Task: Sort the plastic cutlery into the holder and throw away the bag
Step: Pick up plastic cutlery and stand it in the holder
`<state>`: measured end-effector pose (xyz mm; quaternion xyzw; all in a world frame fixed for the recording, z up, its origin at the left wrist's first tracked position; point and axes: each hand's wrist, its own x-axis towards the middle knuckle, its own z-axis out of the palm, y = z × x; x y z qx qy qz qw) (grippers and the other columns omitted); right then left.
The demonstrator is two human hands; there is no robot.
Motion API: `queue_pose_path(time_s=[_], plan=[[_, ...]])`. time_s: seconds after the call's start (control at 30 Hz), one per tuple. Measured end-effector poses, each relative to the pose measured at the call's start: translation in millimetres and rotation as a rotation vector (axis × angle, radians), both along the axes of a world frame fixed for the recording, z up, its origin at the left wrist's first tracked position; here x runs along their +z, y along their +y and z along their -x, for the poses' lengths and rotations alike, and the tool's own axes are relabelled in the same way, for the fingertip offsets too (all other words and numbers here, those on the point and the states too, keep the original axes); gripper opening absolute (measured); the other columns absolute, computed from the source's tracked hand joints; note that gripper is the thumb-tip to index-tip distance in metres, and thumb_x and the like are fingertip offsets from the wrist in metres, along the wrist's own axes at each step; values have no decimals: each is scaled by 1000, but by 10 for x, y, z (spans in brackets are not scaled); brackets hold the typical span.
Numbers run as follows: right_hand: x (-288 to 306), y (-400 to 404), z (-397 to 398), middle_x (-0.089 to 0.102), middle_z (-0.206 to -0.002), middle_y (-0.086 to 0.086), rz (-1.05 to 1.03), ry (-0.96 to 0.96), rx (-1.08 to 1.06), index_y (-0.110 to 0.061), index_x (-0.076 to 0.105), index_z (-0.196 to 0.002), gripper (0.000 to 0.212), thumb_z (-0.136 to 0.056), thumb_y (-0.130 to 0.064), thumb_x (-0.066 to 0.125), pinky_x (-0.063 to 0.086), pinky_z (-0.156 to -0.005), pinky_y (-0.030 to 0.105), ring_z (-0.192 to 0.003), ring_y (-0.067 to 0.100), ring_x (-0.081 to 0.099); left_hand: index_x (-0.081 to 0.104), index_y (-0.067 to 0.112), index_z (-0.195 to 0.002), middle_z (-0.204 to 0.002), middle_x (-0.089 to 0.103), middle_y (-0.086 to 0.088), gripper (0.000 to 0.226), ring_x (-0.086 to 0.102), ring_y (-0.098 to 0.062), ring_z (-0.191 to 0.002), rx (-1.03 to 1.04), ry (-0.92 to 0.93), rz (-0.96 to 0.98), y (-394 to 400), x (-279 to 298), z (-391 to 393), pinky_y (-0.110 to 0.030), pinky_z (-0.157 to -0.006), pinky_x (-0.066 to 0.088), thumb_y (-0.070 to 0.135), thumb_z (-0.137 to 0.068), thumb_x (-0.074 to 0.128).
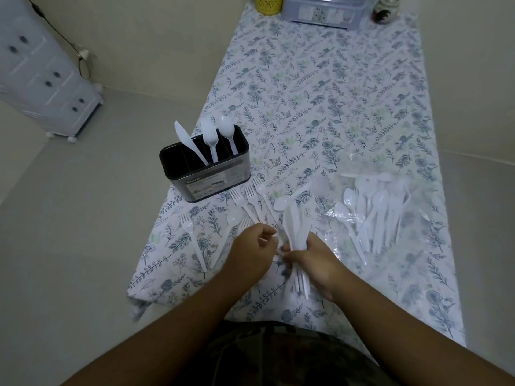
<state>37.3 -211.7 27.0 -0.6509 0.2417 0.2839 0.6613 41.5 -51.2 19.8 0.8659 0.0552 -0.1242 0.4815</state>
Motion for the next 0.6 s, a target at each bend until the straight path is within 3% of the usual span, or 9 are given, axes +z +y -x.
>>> queue_pose_path(time_s=[0.03, 0.1, 0.2, 0.33, 0.4, 0.47, 0.6], plan=[[16, 36, -22, 71, -94, 18, -39, -5, -4, -5, 64, -110, 23, -88, 2, 62, 61, -69, 46, -81, 32, 70, 68, 18, -108, -99, 68, 3, 15, 64, -2, -85, 60, 95, 101, -52, 51, 19, -16, -71, 52, 23, -94, 64], [68, 96, -55, 73, -101, 22, -127, 28, -48, -8, 64, -111, 25, -89, -2, 54, 60, -72, 48, -90, 38, 72, 66, 19, -106, -97, 69, -1, 14, 69, -6, -82, 126, 175, 236, -132, 62, 85, -20, -67, 58, 27, -95, 65], [58, 114, -85, 66, -103, 29, -136, 70, -59, -4, 62, -114, 34, -86, -2, 43, 60, -70, 47, -89, 40, 67, 65, 23, -105, -100, 65, 2, 14, 66, -8, -87, 164, 79, 151, -157, 26, 180, -30, -75, 61, 29, -93, 66], [-30, 134, -70, 63, -105, 32, -128, 97, -107, -2, 65, -102, 27, -84, -11, 47, 52, -96, 62, -96, 41, 65, 65, 25, -100, -93, 66, 6, 11, 63, -2, -82, 161, 55, 92, -119, 11, 243, -22, -74, 57, 24, -90, 70], [-53, 170, -52, 68, -106, 28, -146, 92, -89, -1, 68, -99, 26, -95, -11, 44, 50, -100, 60, -100, 39, 68, 65, 26, -102, -91, 67, 7, 16, 65, 0, -79, 158, 65, 97, -105, 3, 266, -20, -74, 58, 21, -89, 72], [-42, 213, -30, 72, -113, 29, -188, 87, -45, 1, 67, -112, 34, -104, -14, 38, 52, -102, 56, -108, 41, 70, 68, 22, -109, -89, 69, 6, 21, 67, -1, -79, 220, 92, 148, -81, 11, 265, -30, -77, 61, 18, -89, 72], [51, 272, -3, 74, -114, 24, -201, 30, 38, 1, 68, -119, 37, -106, -7, 34, 55, -101, 46, -110, 33, 72, 72, 15, -113, -91, 75, 3, 23, 73, -7, -82, 293, 120, 240, 6, 17, 233, -36, -79, 62, 15, -90, 70]])
